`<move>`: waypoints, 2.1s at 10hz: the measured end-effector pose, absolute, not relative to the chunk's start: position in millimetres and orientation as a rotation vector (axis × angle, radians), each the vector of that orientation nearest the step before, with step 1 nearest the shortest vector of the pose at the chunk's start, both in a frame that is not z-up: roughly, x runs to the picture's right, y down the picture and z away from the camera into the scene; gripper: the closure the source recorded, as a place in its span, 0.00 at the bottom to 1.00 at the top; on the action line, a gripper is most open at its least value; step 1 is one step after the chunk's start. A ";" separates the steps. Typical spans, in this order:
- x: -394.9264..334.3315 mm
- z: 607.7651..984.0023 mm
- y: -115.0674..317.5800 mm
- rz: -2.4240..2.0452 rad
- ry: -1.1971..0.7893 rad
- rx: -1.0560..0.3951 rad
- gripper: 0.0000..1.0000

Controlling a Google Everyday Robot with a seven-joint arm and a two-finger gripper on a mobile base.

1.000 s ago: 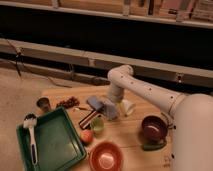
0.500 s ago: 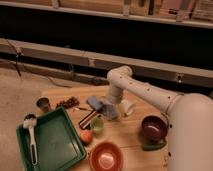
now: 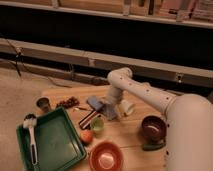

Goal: Place towel in tray

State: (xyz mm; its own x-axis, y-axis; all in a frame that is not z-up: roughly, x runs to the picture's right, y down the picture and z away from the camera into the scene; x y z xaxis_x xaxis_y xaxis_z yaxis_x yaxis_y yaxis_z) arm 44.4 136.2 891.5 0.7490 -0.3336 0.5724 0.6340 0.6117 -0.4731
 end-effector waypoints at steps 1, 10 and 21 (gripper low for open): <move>44.9 894.2 138.7 -0.577 -0.461 -0.719 0.00; 48.0 906.2 147.6 -0.561 -0.468 -0.749 0.00; 48.6 914.8 148.9 -0.529 -0.478 -0.791 0.52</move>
